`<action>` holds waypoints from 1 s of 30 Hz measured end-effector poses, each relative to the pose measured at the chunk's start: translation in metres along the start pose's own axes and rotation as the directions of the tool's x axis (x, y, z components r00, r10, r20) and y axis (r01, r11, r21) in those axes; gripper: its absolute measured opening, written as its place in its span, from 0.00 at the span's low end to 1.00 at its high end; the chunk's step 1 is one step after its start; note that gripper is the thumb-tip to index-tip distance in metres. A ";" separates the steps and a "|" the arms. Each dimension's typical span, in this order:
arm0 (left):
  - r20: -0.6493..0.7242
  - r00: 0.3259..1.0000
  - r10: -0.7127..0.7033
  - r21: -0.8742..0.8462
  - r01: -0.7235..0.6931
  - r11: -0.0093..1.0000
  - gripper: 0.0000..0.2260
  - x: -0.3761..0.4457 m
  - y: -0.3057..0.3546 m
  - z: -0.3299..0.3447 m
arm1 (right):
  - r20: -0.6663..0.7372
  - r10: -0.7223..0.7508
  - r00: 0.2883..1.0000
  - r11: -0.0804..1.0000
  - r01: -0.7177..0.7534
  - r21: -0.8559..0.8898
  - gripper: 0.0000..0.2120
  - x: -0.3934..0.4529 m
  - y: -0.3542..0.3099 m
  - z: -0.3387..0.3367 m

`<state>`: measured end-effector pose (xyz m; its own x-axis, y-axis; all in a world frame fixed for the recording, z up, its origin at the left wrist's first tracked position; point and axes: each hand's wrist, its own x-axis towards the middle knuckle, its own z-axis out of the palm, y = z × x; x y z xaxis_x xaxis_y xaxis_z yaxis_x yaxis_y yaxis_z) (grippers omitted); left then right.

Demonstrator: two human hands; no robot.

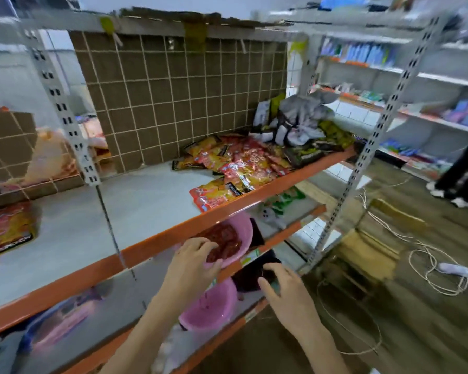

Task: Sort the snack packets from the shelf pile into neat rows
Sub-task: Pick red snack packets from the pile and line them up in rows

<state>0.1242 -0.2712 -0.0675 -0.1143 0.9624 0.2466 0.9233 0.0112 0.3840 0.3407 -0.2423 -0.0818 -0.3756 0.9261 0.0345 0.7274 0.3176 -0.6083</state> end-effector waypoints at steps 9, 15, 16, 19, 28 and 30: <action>-0.079 0.997 0.026 -0.124 -0.036 0.992 0.16 0.133 0.004 0.023 | -0.029 -0.006 1.000 0.998 0.008 0.068 0.13 0.107 0.034 -0.031; -0.095 0.993 -0.073 -0.156 0.058 0.986 0.18 0.232 -0.016 0.022 | -0.017 -0.058 0.998 0.994 0.060 0.097 0.13 0.222 0.029 -0.053; -0.089 0.991 -0.096 -0.159 0.081 0.984 0.18 0.244 -0.021 0.021 | -0.019 -0.065 0.998 0.992 0.066 0.104 0.13 0.238 0.027 -0.056; -0.076 0.980 -0.182 -0.136 0.170 0.976 0.16 0.285 -0.040 0.021 | -0.038 -0.128 0.991 0.989 0.131 0.075 0.13 0.291 0.022 -0.061; -0.009 0.844 -0.536 0.032 0.536 0.844 0.17 0.318 -0.083 0.022 | 0.080 -0.263 0.961 0.960 0.269 -0.071 0.16 0.417 0.012 -0.051; -0.024 0.825 -0.565 0.056 0.565 0.823 0.18 0.323 -0.084 0.026 | 0.158 -0.281 0.947 0.939 0.305 -0.158 0.21 0.441 0.009 -0.046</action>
<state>0.0194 0.0452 -0.0428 -0.6245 0.7810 0.0077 0.7159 0.5685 0.4054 0.2082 0.1783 -0.0360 -0.6506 0.7554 0.0781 0.6594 0.6129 -0.4354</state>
